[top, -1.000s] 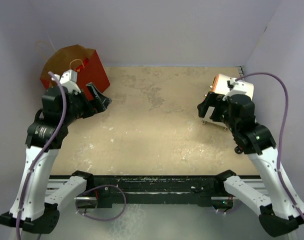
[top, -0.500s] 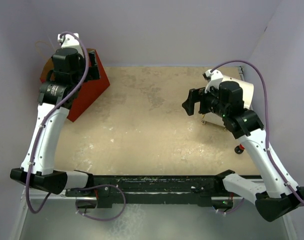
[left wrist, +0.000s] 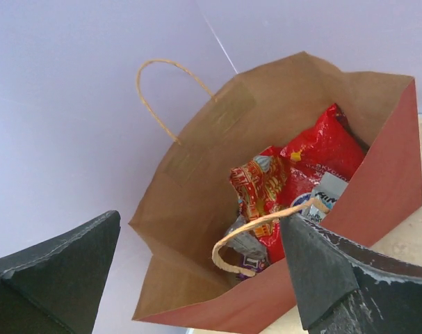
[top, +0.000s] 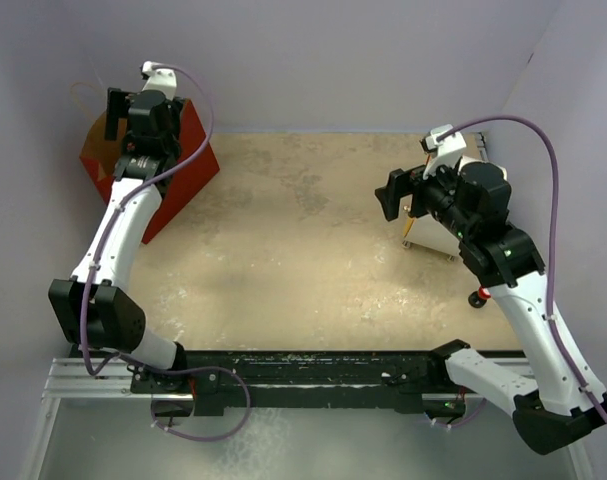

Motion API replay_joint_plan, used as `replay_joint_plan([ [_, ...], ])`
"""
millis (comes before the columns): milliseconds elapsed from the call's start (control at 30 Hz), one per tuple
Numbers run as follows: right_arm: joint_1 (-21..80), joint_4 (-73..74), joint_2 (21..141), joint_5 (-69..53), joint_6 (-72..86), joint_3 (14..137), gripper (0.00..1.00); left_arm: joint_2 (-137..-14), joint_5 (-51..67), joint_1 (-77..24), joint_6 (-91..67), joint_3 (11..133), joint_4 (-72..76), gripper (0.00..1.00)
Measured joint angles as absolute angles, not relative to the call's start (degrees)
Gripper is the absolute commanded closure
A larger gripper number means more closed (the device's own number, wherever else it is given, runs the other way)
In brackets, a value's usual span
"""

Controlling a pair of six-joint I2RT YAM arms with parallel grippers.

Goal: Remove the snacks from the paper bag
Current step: Adjust the paper bag at the center of the board.

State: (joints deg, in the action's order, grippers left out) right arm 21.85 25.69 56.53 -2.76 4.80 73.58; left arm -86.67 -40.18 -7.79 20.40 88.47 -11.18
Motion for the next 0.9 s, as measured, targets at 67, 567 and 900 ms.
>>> replay_joint_plan([
  [67, 21.85, 24.71, 56.16, -2.26, 4.23, 73.6, 0.0, -86.54, -37.26, -5.85, 18.48, 86.91, -11.14, 0.01],
  [567, 21.85, 23.79, 56.99, -0.73, 3.25, 73.6, 0.0, -86.43, -14.57, 3.68, 1.85, 84.99, -16.51, 0.59],
  [900, 21.85, 23.73, 57.82, -0.97, 3.27, 73.6, 0.0, -86.5, -9.17, 3.68, -5.5, 91.02, -28.16, 0.96],
])
